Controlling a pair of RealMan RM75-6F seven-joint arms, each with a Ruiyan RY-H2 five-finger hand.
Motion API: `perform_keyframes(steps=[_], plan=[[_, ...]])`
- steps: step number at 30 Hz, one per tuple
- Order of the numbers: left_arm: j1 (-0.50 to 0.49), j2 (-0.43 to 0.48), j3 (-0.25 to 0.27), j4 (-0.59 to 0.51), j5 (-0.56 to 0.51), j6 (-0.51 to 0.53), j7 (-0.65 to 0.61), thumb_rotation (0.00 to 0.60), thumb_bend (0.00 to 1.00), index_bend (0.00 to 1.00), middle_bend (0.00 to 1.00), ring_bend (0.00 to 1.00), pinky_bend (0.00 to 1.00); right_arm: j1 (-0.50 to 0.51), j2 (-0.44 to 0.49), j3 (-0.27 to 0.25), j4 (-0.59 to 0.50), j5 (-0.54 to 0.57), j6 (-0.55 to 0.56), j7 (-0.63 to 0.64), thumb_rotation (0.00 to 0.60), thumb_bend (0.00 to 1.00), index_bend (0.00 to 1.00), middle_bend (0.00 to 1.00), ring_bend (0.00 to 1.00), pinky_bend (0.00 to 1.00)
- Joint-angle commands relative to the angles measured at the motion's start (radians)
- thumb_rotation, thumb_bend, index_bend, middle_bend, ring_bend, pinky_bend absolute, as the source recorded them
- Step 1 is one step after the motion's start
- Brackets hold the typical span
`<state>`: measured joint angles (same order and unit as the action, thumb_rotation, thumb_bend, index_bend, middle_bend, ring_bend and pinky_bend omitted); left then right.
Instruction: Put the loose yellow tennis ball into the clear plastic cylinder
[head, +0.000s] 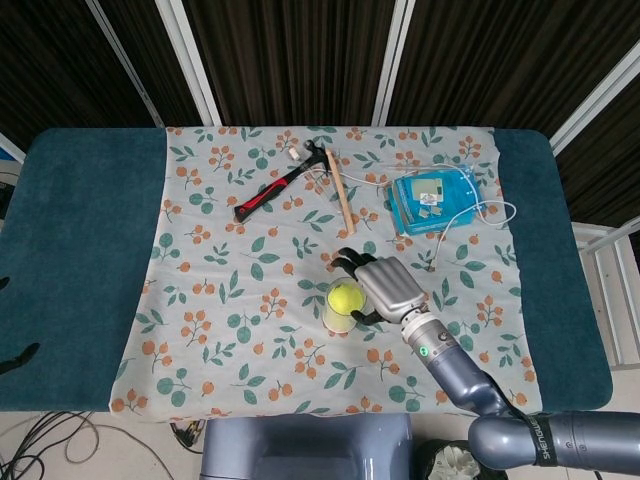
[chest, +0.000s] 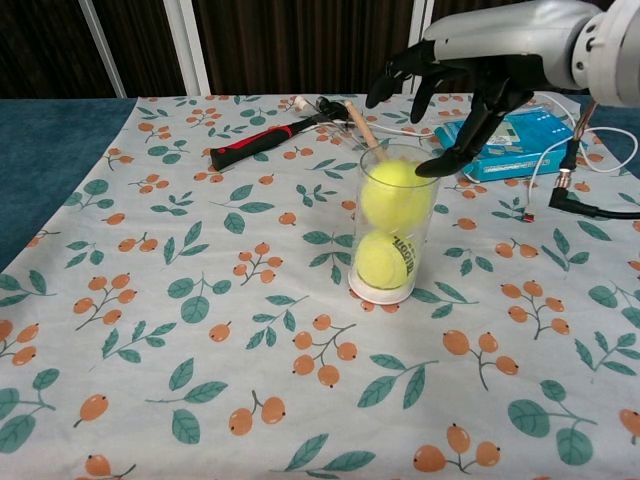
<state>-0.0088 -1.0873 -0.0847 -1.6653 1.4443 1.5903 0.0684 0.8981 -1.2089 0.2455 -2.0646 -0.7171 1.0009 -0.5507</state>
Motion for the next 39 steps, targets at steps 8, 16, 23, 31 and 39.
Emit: perform_keyframes(steps=[8, 16, 23, 31, 39], plan=[[0.0, -0.001, -0.002, 0.001, -0.004, -0.002, 0.003, 0.6, 0.02, 0.16, 0.0, 0.0, 0.04, -0.005, 0.058, 0.01, -0.043, -0.014, 0.067, 0.014, 0.6, 0.34, 0.17, 0.07, 0.16, 1.0], [-0.005, -0.004, 0.003, 0.008, 0.01, -0.007, 0.001, 0.6, 0.02, 0.16, 0.0, 0.0, 0.04, -0.177, 0.143, -0.063, -0.021, -0.31, 0.32, 0.051, 0.6, 0.34, 0.17, 0.06, 0.09, 0.1], [-0.012, -0.005, 0.016, 0.013, 0.026, -0.024, 0.009, 0.6, 0.02, 0.16, 0.0, 0.0, 0.03, -0.428, 0.23, -0.217, 0.048, -0.592, 0.527, 0.22, 0.6, 0.34, 0.14, 0.06, 0.07, 0.09], [-0.021, -0.007, 0.032, 0.007, 0.049, -0.041, 0.028, 0.6, 0.02, 0.16, 0.0, 0.0, 0.0, -0.625, 0.141, -0.324, 0.239, -0.737, 0.685, 0.321, 0.6, 0.34, 0.1, 0.04, 0.04, 0.07], [-0.026, -0.012, 0.054, 0.006, 0.09, -0.048, 0.037, 0.6, 0.02, 0.16, 0.0, 0.0, 0.0, -0.712, 0.026, -0.343, 0.405, -0.763, 0.688, 0.332, 0.6, 0.34, 0.1, 0.04, 0.03, 0.06]])
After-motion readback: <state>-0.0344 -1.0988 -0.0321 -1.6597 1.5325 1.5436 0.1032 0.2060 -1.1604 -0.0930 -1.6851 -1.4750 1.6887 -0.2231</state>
